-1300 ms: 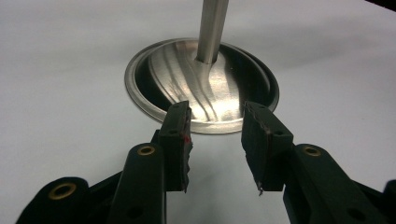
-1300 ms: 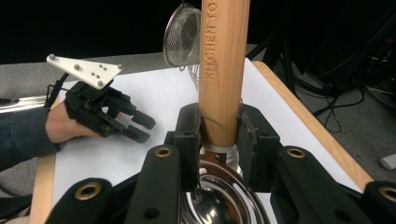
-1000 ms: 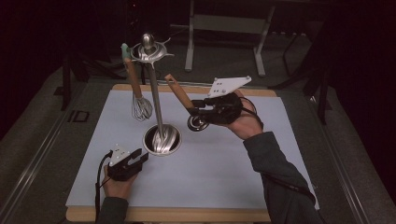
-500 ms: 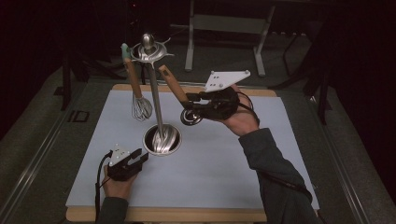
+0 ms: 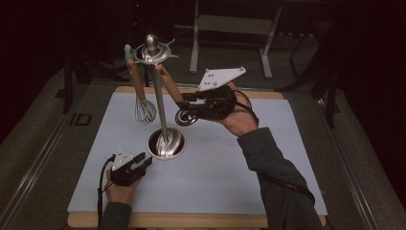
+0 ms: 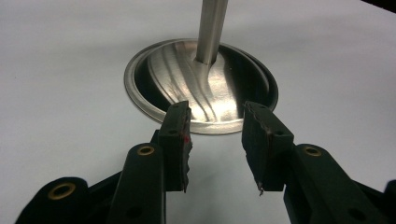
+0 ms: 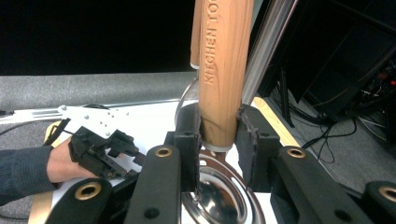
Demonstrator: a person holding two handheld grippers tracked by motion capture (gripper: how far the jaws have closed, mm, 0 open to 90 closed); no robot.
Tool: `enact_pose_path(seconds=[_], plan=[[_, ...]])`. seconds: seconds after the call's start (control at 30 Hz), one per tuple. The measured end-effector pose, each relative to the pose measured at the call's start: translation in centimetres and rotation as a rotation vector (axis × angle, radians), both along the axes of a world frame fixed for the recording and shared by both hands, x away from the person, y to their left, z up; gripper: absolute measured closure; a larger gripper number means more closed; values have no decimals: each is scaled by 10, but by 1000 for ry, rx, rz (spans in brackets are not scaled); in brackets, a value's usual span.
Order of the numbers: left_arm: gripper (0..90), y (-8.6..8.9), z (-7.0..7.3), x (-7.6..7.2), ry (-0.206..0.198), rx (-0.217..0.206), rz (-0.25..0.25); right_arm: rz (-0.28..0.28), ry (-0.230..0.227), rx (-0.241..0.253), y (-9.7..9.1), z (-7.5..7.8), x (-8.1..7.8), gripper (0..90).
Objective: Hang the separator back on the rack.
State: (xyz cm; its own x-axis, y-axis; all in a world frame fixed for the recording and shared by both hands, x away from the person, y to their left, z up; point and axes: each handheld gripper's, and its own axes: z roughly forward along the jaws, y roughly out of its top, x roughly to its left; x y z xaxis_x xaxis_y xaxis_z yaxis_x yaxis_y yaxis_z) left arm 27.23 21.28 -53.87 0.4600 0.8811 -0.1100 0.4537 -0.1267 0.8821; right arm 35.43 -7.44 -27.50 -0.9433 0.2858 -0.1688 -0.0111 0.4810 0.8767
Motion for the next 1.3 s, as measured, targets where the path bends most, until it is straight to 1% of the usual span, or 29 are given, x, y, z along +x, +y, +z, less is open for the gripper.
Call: enact_pose_path(seconds=[0.07, 0.17, 0.27, 0.4, 0.57, 0.63, 0.73, 0.87, 0.97, 1.07, 1.13, 1.2, 1.3], plan=[[620, 0, 0, 0, 0, 0, 0, -8, 3, -8, 3, -1, 1, 711], [620, 0, 0, 0, -2, -3, 0, 18, -8, -1, 6, -2, -1, 711], [620, 0, 0, 0, -1, -2, 0, 23, -8, -5, 7, -2, -3, 711], [620, 0, 0, 0, 0, -2, -1, 3, -2, -24, 11, 0, 0, 711], [621, 0, 0, 0, -1, -3, 1, -12, 8, -31, 16, 1, 2, 711], [620, 0, 0, 0, -2, -2, 0, -41, 16, -49, 21, 0, 7, 711], [620, 0, 0, 0, -1, -4, 0, -63, 33, -54, 24, -4, 12, 711], [620, 0, 0, 0, -1, -3, 1, -87, 33, -47, 30, -8, 12, 707], [619, 0, 0, 0, -2, -2, -1, -108, 41, -38, 35, -10, 12, 700], [619, 1, 0, 0, -3, -3, -1, -120, 48, -27, 37, -12, 12, 647], [619, 1, 0, 0, -4, -4, 1, -119, 45, -22, 37, -12, 12, 616], [619, 1, 0, 0, -3, -6, 1, -115, 44, -19, 34, -12, 12, 606], [619, 0, 0, 0, -4, -4, 1, -109, 57, -6, 28, -13, 12, 588]])
